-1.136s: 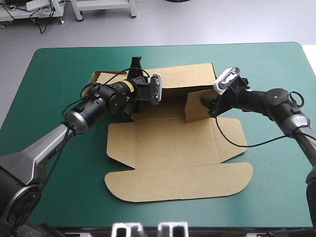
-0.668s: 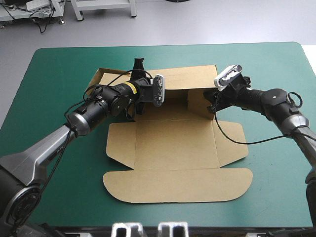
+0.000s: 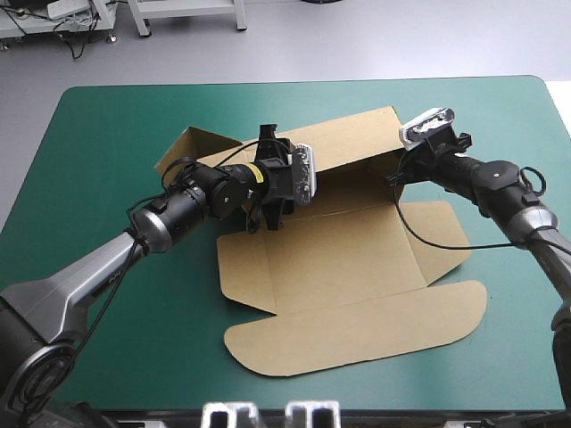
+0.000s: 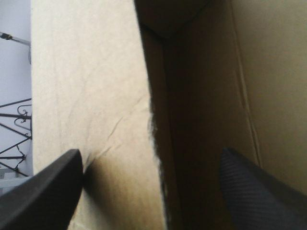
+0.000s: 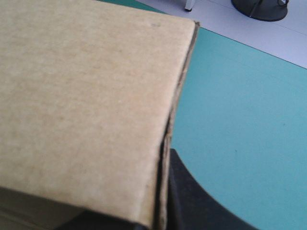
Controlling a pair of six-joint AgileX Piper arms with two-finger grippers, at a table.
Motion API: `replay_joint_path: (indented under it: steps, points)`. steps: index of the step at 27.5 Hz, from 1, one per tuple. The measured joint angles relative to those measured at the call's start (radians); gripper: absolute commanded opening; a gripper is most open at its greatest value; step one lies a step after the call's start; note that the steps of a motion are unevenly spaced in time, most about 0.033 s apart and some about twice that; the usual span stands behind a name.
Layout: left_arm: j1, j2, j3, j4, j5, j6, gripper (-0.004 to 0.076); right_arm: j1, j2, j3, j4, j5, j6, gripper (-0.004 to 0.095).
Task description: Fold the box
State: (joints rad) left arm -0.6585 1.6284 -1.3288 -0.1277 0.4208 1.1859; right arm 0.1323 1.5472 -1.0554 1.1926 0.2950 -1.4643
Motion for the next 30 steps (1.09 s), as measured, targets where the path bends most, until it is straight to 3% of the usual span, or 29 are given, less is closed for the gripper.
replay_joint_path:
  steps: [4,6,7,8,9,10,15,19,24,30]
  points:
    - [-0.046,-0.043,0.001,-0.017,0.038,0.001,0.0589,0.002,0.000,-0.006,0.004,-0.046,0.018,-0.0018]
    - [-0.063,-0.066,0.006,-0.018,0.046,0.001,0.0501,0.007,0.000,-0.016,0.004,-0.045,0.022,-0.0018]
    - [-0.066,-0.076,0.007,-0.020,0.049,0.001,0.0416,0.009,0.000,-0.023,0.004,-0.044,0.023,-0.0019]
    - [-0.070,-0.088,0.008,-0.020,0.053,0.001,0.0280,0.010,0.000,-0.029,0.004,-0.042,0.023,-0.0018]
    - [-0.071,-0.103,0.008,-0.020,0.053,0.001,0.0062,0.010,0.000,-0.034,0.003,-0.039,0.023,-0.0018]
    - [-0.069,-0.118,0.008,-0.021,0.046,-0.003,-0.0001,0.010,-0.001,-0.036,0.002,-0.037,0.023,-0.0019]
    - [-0.026,-0.135,0.007,-0.092,-0.005,-0.014,0.0015,0.010,-0.001,-0.038,-0.019,-0.027,0.034,-0.0019]
    - [0.085,-0.135,-0.024,-0.172,0.048,-0.085,0.0015,0.010,-0.001,-0.040,-0.079,0.010,0.080,-0.0019]
    - [0.326,-0.135,-0.106,-0.356,0.227,-0.131,0.0015,0.006,-0.001,-0.088,-0.291,0.137,0.242,-0.0019]
    - [0.597,-0.135,-0.172,-0.531,0.475,-0.207,0.0014,-0.039,-0.001,-0.280,-0.571,0.450,0.495,-0.0019]
